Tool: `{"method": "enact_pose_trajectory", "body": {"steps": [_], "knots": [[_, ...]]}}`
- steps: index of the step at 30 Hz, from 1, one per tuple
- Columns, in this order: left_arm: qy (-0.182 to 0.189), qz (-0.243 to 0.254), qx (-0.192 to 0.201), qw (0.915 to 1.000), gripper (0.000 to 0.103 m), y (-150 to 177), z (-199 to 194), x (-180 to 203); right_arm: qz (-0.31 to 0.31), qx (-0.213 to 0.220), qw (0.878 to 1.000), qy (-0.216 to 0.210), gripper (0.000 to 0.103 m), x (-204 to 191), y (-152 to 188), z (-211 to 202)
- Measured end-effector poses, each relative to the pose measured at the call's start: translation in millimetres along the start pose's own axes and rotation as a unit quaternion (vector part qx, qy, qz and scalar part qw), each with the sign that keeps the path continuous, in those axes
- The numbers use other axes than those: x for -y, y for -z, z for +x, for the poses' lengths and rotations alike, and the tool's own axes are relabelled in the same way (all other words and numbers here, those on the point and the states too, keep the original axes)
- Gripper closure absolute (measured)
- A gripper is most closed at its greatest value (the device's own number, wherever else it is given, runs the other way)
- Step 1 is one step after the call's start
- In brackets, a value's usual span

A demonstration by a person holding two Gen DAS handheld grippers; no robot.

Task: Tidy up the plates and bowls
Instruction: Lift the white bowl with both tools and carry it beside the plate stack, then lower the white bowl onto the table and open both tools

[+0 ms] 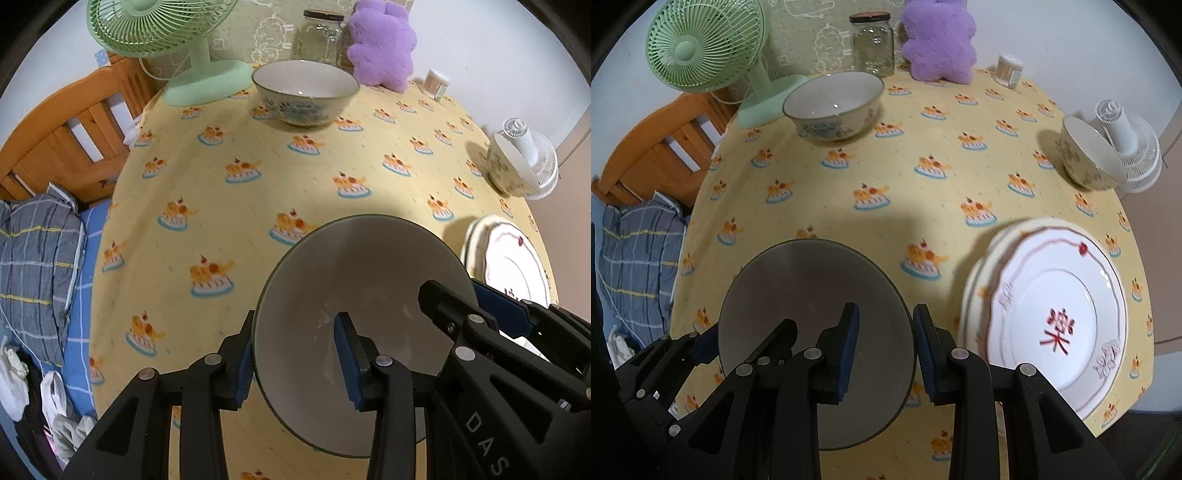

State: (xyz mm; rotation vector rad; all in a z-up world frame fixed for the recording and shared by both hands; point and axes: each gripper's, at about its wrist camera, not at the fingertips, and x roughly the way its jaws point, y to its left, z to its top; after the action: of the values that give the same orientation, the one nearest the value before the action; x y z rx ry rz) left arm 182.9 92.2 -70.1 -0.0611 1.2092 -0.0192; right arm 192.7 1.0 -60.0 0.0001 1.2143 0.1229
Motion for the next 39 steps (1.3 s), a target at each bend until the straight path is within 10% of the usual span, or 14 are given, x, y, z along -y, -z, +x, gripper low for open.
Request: {"method": "enact_pose_trajectory", "body": {"steps": [32, 39], "knots": [[-0.006, 0.001, -0.029, 0.9996, 0.061, 25, 3, 20, -0.012, -0.040, 0.999, -0.007, 0.068, 19, 23, 7], [0.008, 0.016, -0.031, 0.9993, 0.037, 30, -4, 24, 0.021, -0.047, 0.998, -0.025, 0.051, 25, 31, 3]]}}
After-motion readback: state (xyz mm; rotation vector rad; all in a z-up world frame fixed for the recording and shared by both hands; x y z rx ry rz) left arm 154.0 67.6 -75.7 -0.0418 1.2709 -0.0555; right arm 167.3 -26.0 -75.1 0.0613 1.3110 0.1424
